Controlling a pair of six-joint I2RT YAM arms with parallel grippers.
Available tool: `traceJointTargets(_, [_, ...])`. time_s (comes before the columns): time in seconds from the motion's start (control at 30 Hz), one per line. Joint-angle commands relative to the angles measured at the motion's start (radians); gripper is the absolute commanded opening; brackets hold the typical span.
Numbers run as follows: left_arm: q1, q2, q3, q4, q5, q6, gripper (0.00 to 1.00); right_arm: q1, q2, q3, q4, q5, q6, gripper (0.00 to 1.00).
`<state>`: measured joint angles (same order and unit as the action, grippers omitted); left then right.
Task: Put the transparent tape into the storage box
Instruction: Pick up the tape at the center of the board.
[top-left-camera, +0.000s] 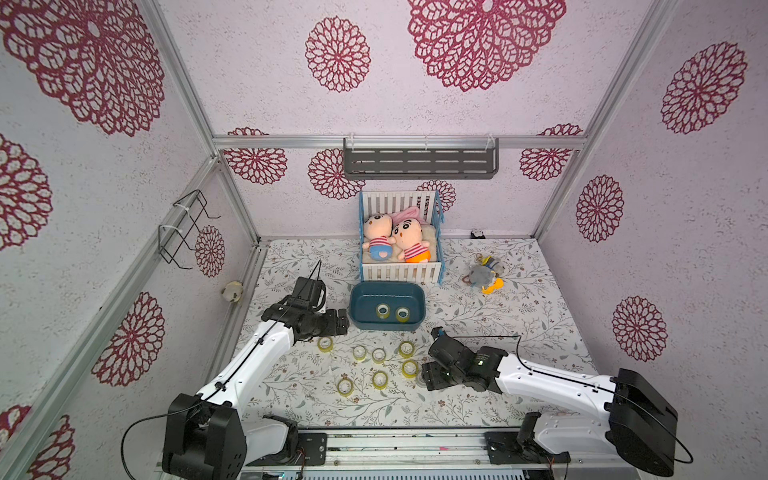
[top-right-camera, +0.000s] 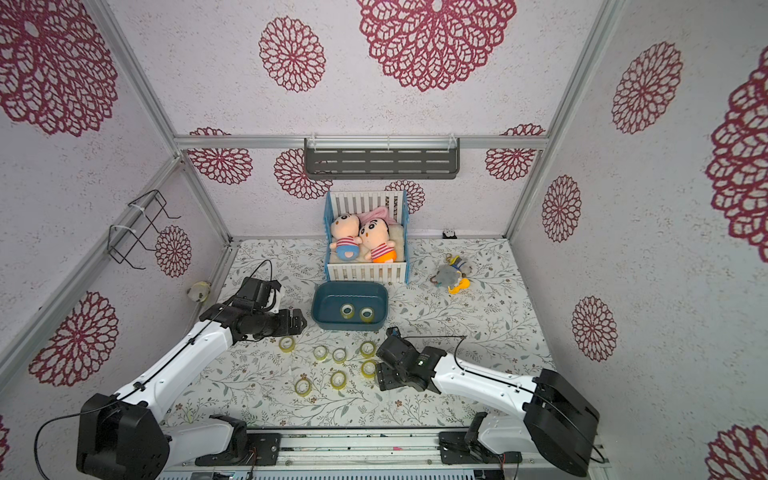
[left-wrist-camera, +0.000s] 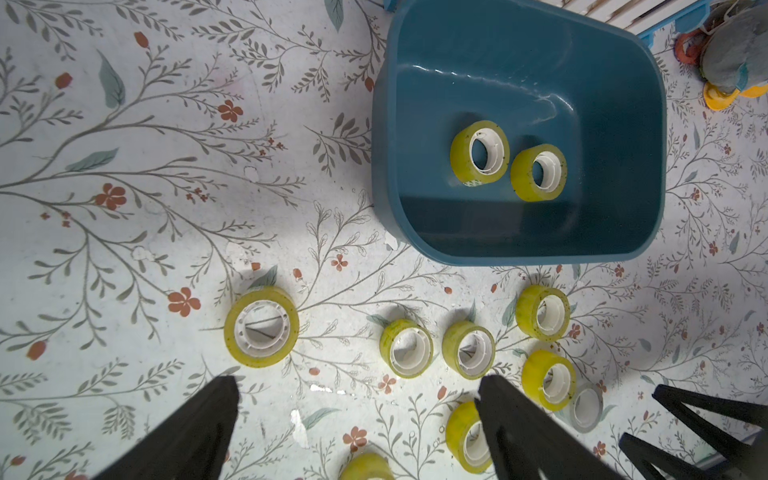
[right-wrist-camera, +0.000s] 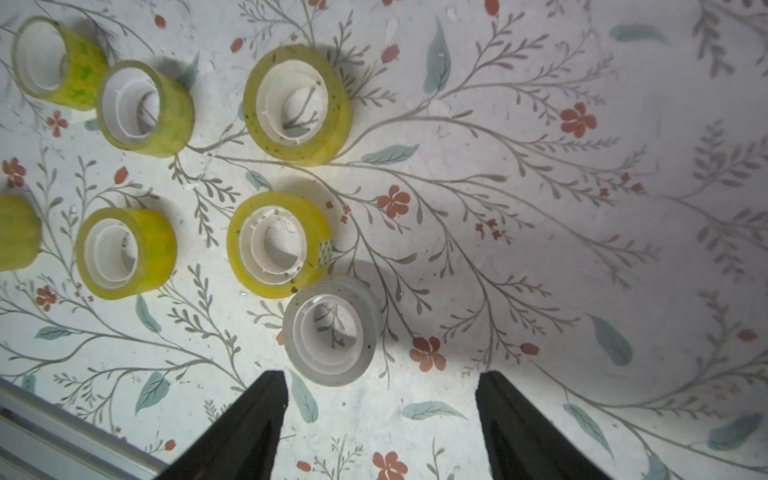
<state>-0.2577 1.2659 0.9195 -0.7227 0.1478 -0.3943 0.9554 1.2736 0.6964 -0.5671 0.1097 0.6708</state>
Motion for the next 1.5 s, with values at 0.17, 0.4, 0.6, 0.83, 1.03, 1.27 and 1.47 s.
traceJointTargets(0.17, [-0.008,0.004,0.022,0.002,-0.004,0.001,0.97,0.008,-0.082,-0.046,0.027,0.036,0.032,0.77])
traceJointTargets(0.4, [-0.009,-0.002,0.023,-0.003,-0.007,0.003,0.97,0.008,-0.005,-0.018,0.027,0.026,0.031,0.75])
traceJointTargets(0.6, [-0.011,-0.002,0.024,-0.003,-0.004,0.005,0.97,0.008,0.058,0.033,0.002,0.063,0.038,0.74])
traceJointTargets(0.83, [-0.011,-0.003,0.025,-0.003,-0.004,0.005,0.97,0.008,0.116,0.061,-0.008,0.067,0.033,0.73])
traceJointTargets(1.03, [-0.011,-0.005,0.025,-0.003,-0.004,0.006,0.97,0.008,0.162,0.066,-0.039,0.085,0.03,0.72])
traceJointTargets(1.27, [-0.011,-0.003,0.027,-0.002,-0.004,0.007,0.97,0.009,0.227,0.065,-0.064,0.112,0.036,0.72])
traceJointTargets(1.47, [-0.011,-0.006,0.027,-0.003,-0.008,0.007,0.97,0.01,0.269,0.079,-0.04,0.101,0.048,0.69])
